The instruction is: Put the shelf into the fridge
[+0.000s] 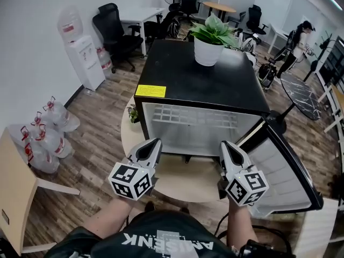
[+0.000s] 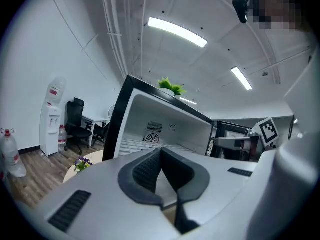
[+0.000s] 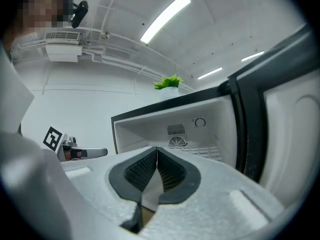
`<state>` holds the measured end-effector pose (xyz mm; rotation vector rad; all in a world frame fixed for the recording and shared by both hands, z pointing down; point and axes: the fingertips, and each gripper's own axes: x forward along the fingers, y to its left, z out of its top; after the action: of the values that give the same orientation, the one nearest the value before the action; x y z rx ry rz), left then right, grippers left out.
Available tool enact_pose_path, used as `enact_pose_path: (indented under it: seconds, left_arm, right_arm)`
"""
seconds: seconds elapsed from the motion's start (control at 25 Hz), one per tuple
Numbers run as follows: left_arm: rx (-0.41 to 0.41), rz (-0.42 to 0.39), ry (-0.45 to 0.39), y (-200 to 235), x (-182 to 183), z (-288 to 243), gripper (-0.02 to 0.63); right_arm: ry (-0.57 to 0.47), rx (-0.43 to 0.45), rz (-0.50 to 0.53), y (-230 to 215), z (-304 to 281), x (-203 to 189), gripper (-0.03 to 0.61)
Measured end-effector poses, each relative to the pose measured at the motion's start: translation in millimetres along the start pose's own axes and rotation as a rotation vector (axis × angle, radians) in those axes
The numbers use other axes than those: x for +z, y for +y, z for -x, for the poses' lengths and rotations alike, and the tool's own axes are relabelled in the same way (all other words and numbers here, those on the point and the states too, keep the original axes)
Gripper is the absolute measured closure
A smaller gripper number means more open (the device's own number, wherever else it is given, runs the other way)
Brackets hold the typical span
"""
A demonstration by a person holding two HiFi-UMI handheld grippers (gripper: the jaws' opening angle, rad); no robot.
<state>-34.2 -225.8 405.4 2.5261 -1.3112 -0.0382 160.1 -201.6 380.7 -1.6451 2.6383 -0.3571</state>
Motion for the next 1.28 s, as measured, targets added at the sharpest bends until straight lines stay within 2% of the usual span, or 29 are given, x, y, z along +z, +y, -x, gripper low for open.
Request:
enact_pose_path:
  seconds: [0.2,0.36,0.56,0.76,0.96,1.12,1.28]
  left_arm:
    - [-0.026,-0.057,-0.042,-14,19,13,0.611]
    - [-0.047,-0.100,-0.064,-24,28,14,0.611]
    - [-0.053,-0.086,-0.064,-27,29,11,0.611]
    - [-0.040,-0.107,-0.061,-26,32,11,0.611]
    - [-0.022,-0.114,-0.048,-26,29,10,0.611]
    - [0.029,-0.158,-0.071,-23,32,14,0.611]
    - [0.019,-0.145,-0.075,-26,34,13,0.611]
  right_arm:
    - [-0.040,-0.027,0.027,4,17,16,0.571]
    - [-0.032,-0.066,0.076,3,26,20,0.571]
    - [-0.033,-0.078,0.074,4,32,21,0.572]
    - [-0.053,-0.138,0.050,-5,36,26,0.572]
    - [-0.044,-0.147,0.050,-7,38,25,0.572]
    - [-0.033,-0.180,0.085,-10,42,25,0.572]
    - [-0.039,-0.181,0.121,-8,44,28,0.572]
